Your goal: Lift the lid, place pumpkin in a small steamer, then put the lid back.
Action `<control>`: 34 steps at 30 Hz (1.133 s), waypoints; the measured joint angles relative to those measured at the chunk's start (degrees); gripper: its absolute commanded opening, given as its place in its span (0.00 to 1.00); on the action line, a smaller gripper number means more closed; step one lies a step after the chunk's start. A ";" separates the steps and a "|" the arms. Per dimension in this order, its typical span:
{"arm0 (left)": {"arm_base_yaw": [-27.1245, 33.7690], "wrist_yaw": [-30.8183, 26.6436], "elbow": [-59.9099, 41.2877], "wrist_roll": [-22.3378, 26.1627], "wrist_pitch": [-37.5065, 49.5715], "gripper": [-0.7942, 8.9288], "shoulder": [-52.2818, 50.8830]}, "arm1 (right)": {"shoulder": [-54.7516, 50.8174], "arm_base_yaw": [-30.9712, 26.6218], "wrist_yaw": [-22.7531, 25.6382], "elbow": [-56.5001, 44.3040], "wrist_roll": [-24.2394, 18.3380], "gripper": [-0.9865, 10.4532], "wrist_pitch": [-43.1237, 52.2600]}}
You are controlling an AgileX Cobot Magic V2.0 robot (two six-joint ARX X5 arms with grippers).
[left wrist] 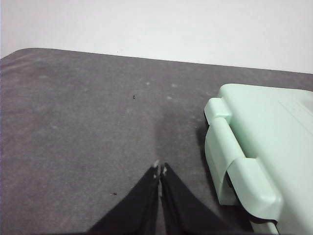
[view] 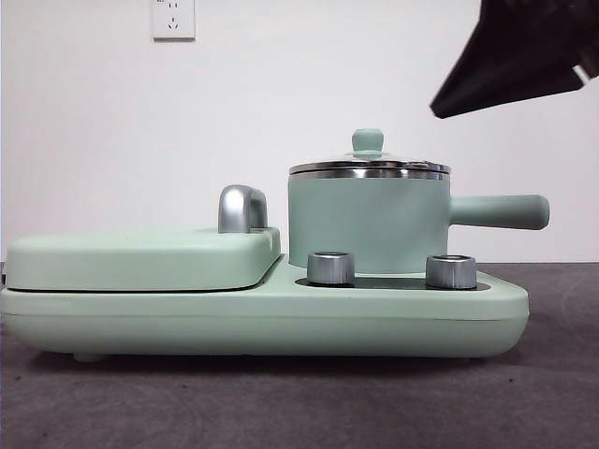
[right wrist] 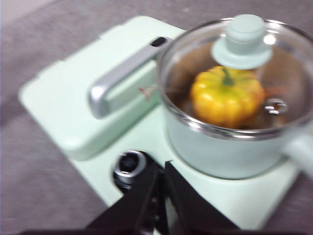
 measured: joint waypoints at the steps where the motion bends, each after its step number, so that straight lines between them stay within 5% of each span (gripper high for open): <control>1: 0.00 0.00 0.00 0.00 -0.02 0.09 0.00 | -1.03 -0.35 1.68 -0.09 -1.29 0.10 -0.15; 6: 0.00 0.00 0.00 0.00 0.00 0.09 0.00 | -10.58 -5.99 9.51 -4.83 -4.94 0.10 2.32; 19: 0.00 0.00 0.00 0.00 -0.02 0.09 0.00 | -36.72 -25.09 10.03 -23.30 -5.95 0.10 3.93; 34: 0.00 0.00 0.00 0.00 0.00 0.09 0.00 | -49.90 -26.88 10.95 -36.41 -5.95 0.10 11.17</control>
